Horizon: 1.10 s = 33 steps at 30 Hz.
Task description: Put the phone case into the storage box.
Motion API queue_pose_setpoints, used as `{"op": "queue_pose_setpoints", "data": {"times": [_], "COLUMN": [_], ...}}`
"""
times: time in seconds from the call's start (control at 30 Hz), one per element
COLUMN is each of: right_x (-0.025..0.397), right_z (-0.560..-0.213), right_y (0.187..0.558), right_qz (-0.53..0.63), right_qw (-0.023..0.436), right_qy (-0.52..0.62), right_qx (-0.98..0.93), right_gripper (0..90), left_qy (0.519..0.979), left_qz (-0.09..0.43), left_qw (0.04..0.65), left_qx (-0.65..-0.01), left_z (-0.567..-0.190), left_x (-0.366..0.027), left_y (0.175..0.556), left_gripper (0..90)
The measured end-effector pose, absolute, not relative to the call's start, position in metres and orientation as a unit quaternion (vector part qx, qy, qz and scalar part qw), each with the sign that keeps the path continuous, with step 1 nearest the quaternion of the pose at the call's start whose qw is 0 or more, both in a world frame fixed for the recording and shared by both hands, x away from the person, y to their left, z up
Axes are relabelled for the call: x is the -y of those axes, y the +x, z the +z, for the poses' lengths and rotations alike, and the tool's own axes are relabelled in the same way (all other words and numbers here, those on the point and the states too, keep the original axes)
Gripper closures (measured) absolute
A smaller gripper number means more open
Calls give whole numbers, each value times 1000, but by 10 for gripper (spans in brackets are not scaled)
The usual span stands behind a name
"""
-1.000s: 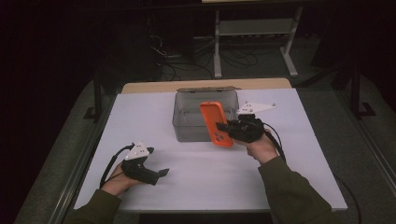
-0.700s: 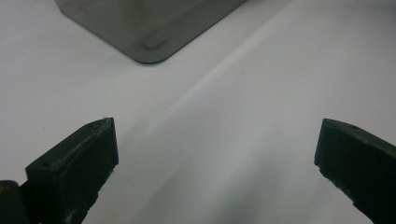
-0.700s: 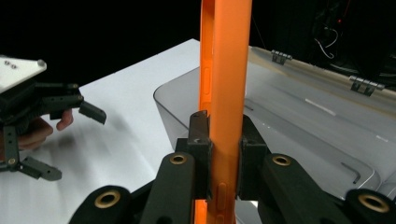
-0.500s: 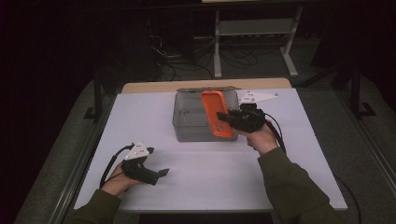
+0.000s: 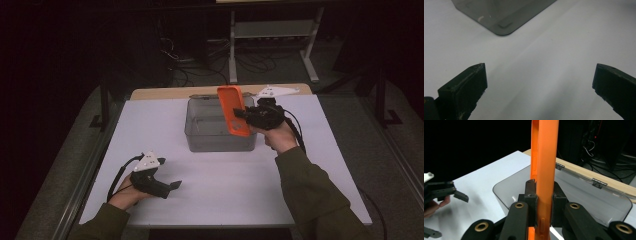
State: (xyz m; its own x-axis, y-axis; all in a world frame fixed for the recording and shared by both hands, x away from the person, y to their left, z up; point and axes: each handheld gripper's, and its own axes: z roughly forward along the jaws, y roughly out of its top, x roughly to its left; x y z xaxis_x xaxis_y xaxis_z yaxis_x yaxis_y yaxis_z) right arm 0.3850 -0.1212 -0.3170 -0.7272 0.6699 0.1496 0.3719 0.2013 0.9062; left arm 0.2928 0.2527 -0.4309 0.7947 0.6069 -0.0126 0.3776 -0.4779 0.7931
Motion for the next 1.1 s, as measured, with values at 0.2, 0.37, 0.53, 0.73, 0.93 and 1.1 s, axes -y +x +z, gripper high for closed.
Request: {"op": "queue_pose_setpoints", "data": {"times": [0.2, 0.37, 0.53, 0.73, 0.93, 1.1], "right_x": [122, 121, 120, 119, 117, 114], "right_z": [-314, -312, -311, -309, -306, -303], "right_y": [393, 401, 410, 419, 426, 432], "right_qz": [524, 513, 499, 480, 455, 438], "right_qw": [142, 140, 136, 139, 132, 130], "right_qy": [348, 356, 361, 368, 375, 374], "right_qx": [-765, -769, -776, -784, -797, -807], "right_gripper": [785, 786, 785, 785, 785, 785], "left_qy": [849, 849, 847, 848, 847, 847], "left_qz": [135, 137, 138, 137, 136, 137], "left_qw": [420, 419, 422, 421, 423, 423], "left_qx": [-290, -292, -293, -291, -292, -291], "left_z": [-431, -431, -431, -431, -431, -431], "left_x": [-252, -253, -254, -254, -254, -254], "left_y": [293, 293, 293, 293, 293, 293], "left_gripper": [0, 0, 0, 0, 0, 0]}}
